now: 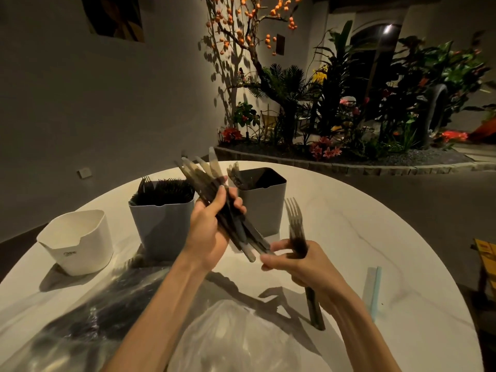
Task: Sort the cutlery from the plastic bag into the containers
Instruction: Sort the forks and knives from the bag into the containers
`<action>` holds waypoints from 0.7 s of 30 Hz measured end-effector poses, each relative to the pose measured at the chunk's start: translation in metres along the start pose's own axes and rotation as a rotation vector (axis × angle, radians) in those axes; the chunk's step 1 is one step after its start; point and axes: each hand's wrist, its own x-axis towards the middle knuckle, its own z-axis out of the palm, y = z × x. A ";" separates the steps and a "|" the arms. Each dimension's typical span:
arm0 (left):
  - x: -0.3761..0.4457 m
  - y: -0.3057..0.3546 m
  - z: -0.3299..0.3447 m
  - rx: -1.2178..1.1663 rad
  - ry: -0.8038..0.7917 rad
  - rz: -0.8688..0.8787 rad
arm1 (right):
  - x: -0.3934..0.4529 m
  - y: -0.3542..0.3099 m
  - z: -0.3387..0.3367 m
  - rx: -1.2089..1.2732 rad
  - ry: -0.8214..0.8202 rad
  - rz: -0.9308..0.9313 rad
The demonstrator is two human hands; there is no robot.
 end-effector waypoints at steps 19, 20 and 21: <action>0.008 0.012 -0.017 -0.098 0.195 0.002 | 0.002 0.004 -0.019 0.084 0.000 0.030; 0.007 0.012 -0.017 -0.089 0.192 0.009 | 0.001 0.002 -0.018 0.070 -0.028 0.017; 0.007 0.013 -0.016 -0.078 0.191 0.017 | -0.001 0.001 -0.017 0.057 -0.057 0.000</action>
